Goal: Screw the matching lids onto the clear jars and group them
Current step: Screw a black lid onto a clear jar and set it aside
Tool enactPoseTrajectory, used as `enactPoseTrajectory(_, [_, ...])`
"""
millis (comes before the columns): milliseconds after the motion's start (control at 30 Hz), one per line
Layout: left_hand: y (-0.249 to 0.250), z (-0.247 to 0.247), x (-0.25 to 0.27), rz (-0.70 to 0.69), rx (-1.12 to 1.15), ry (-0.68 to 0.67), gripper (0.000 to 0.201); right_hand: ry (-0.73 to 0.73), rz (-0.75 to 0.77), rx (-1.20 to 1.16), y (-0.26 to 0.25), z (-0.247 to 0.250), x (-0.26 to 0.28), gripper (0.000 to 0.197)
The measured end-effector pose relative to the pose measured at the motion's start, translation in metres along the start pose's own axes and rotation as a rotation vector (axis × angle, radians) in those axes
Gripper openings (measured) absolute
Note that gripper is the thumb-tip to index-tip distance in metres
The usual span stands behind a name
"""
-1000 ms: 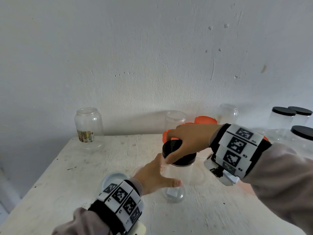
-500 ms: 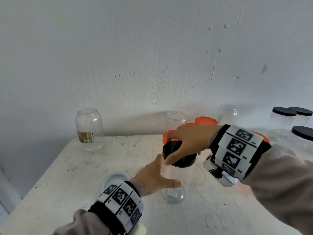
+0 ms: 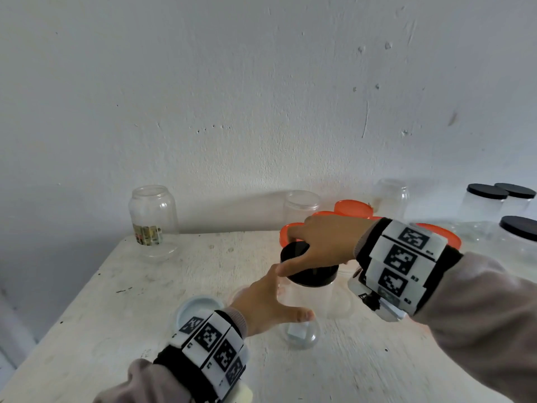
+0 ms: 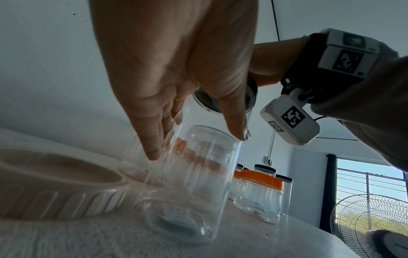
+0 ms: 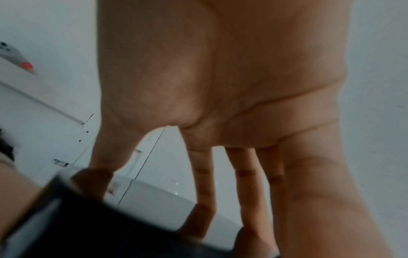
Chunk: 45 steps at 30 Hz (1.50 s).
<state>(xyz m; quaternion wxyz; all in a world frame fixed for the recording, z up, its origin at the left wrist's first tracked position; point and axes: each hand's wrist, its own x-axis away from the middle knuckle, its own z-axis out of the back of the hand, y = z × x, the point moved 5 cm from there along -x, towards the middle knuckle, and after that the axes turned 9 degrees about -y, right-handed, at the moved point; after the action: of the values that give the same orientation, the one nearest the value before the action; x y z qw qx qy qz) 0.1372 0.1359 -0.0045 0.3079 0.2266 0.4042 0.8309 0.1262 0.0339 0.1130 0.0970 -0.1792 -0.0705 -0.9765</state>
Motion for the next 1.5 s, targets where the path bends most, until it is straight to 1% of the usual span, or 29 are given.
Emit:
enactPoseTrajectory(33, [0.0, 0.0, 0.0, -0.002, 0.005, 0.002, 0.102, 0.008, -0.02, 0.02, 0.001, 0.0, -0.001, 0.074])
enactPoseTrajectory(100, [0.001, -0.001, 0.0, -0.009, 0.005, -0.002, 0.101, -0.051, -0.015, -0.031, 0.004, -0.001, -0.001, 0.077])
enactPoseTrajectory(200, [0.0, -0.001, 0.0, 0.003, 0.006, -0.004, 0.1, -0.181, 0.075, -0.105, 0.004, 0.0, 0.005, 0.079])
enactPoseTrajectory(267, [0.0, -0.001, 0.0, 0.011, -0.008, 0.002, 0.1, -0.179, 0.12, -0.119, 0.002, 0.001, 0.007, 0.071])
enactPoseTrajectory(367, [0.0, 0.0, 0.0, 0.013, -0.011, -0.002, 0.099, -0.12, 0.098, -0.132, 0.004, 0.0, 0.004, 0.063])
enactPoseTrajectory(467, [0.001, 0.001, 0.001, 0.004, -0.039, 0.001, 0.1, -0.04, 0.032, -0.072, 0.002, -0.002, 0.001, 0.067])
enactPoseTrajectory(533, [0.001, 0.001, 0.002, 0.004, -0.034, 0.001, 0.099, -0.018, 0.015, -0.045, 0.003, -0.002, 0.0, 0.072])
enactPoseTrajectory(567, [0.001, 0.001, 0.001, 0.002, -0.031, -0.001, 0.099, -0.04, 0.021, -0.073, 0.004, -0.003, 0.0, 0.075])
enactPoseTrajectory(633, [0.001, 0.0, 0.001, 0.013, -0.036, -0.002, 0.1, -0.131, 0.072, -0.133, 0.005, -0.005, 0.003, 0.081])
enactPoseTrajectory(700, [0.001, 0.0, 0.001, 0.023, -0.04, 0.004, 0.103, -0.179, 0.129, -0.152, 0.005, -0.005, 0.006, 0.081])
enactPoseTrajectory(800, [0.002, -0.001, 0.001, 0.016, -0.032, 0.004, 0.102, -0.136, 0.15, -0.179, 0.007, -0.004, 0.006, 0.075])
enactPoseTrajectory(900, [0.002, -0.001, 0.002, 0.007, -0.018, 0.003, 0.099, -0.048, 0.08, -0.15, 0.007, -0.006, 0.003, 0.069])
enactPoseTrajectory(967, [0.001, 0.0, 0.002, 0.003, -0.01, 0.009, 0.095, 0.029, 0.039, -0.096, 0.006, -0.006, 0.002, 0.071])
enactPoseTrajectory(1033, [0.001, 0.0, 0.002, 0.002, 0.003, 0.017, 0.095, 0.02, 0.043, -0.111, 0.007, -0.007, 0.001, 0.077])
enactPoseTrajectory(1133, [0.0, -0.001, 0.002, 0.014, 0.005, 0.037, 0.097, -0.118, 0.134, -0.182, 0.01, -0.012, 0.004, 0.085])
enactPoseTrajectory(1167, [-0.001, -0.001, 0.002, 0.018, -0.006, 0.041, 0.098, -0.136, 0.168, -0.19, 0.011, -0.012, 0.006, 0.084])
enactPoseTrajectory(1267, [-0.002, -0.001, 0.002, 0.025, -0.015, 0.044, 0.1, -0.093, 0.204, -0.223, 0.013, -0.011, 0.005, 0.08])
enactPoseTrajectory(1400, [0.0, -0.001, 0.002, 0.026, -0.031, 0.042, 0.105, 0.028, 0.125, -0.155, 0.013, -0.014, 0.0, 0.074])
enactPoseTrajectory(1500, [0.001, -0.001, 0.003, 0.022, -0.02, 0.047, 0.108, 0.082, 0.104, -0.084, 0.01, -0.017, -0.002, 0.072])
